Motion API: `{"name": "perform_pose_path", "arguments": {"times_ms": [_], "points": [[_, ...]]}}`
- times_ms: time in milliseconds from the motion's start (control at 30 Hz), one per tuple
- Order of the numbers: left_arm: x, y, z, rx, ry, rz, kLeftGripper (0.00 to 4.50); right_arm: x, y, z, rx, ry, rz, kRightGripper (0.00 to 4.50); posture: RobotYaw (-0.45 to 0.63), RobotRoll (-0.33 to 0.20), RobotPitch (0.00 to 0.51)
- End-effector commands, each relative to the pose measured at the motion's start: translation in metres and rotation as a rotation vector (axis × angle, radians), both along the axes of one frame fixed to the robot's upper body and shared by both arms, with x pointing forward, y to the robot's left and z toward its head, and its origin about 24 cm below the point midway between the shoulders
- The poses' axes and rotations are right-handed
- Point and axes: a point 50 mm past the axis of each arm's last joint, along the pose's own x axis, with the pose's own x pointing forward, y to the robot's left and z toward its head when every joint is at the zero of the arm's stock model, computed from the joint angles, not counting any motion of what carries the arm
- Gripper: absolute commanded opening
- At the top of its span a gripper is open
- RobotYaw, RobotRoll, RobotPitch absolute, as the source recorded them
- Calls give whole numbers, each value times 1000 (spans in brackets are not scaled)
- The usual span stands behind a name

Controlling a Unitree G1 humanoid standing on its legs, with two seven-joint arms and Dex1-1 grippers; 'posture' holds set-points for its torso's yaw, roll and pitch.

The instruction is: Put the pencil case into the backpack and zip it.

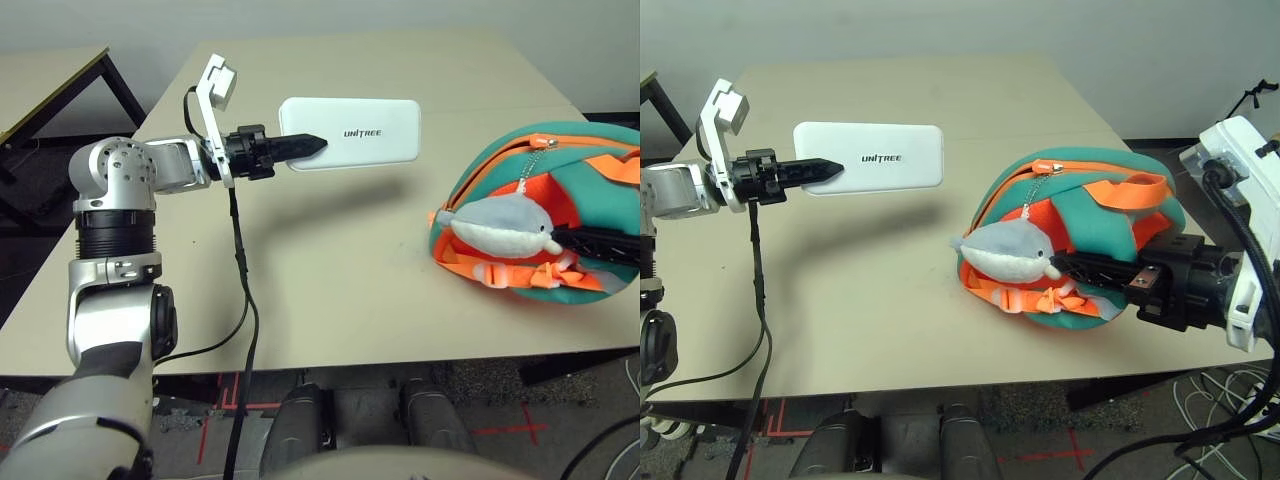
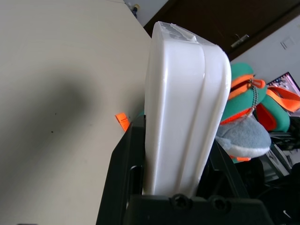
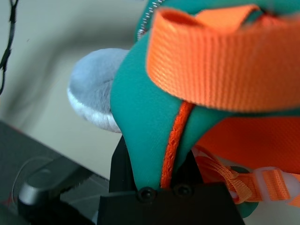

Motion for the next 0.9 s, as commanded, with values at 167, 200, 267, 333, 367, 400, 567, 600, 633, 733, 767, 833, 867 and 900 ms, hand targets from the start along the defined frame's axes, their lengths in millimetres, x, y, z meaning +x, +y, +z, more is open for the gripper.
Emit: {"name": "perform_pose_path", "arguments": {"times_ms": [167, 200, 267, 333, 367, 400, 567, 600, 633, 733, 767, 833, 867, 900], "points": [[-19, -2, 54, 182, -198, -234, 1381, 8, -7, -7, -49, -5, 1, 192, -136, 0, 94], [-20, -3, 59, 202, -219, -262, 1381, 8, -8, -8, -49, -7, 4, 192, -135, 0, 97], [-19, -8, 69, 229, -259, -306, 1381, 10, -10, -8, -52, -9, 7, 192, -135, 0, 100], [-17, -15, 74, 241, -286, -341, 1381, 10, -11, -8, -51, -12, 4, 192, -140, 0, 104], [-15, -18, 75, 247, -293, -355, 1381, 11, -12, -8, -52, -13, 4, 192, -144, 0, 105], [-14, -21, 75, 257, -307, -371, 1381, 11, -12, -8, -52, -14, 6, 192, -144, 0, 105], [9, -38, 75, 325, -407, -394, 1381, 10, -12, -8, -51, -19, 6, 192, -166, 0, 100], [12, -42, 75, 331, -423, -403, 1381, 10, -12, -8, -50, -20, 4, 192, -168, 0, 100], [15, -46, 74, 333, -432, -413, 1381, 10, -12, -8, -50, -21, 2, 192, -175, 0, 98], [22, -56, 71, 328, -435, -442, 1381, 9, -13, -8, -54, -27, -14, 192, -191, 0, 93], [23, -59, 69, 331, -435, -460, 1381, 9, -14, -8, -55, -29, -18, 192, -191, 0, 93], [24, -61, 67, 334, -433, -486, 1381, 8, -14, -9, -56, -30, -25, 192, -204, 0, 89], [24, -63, 67, 334, -434, -493, 1381, 7, -15, -9, -56, -29, -30, 192, -207, 0, 89], [24, -64, 68, 331, -435, -506, 1381, 7, -16, -10, -55, -29, -35, 192, -207, 0, 88]]}}
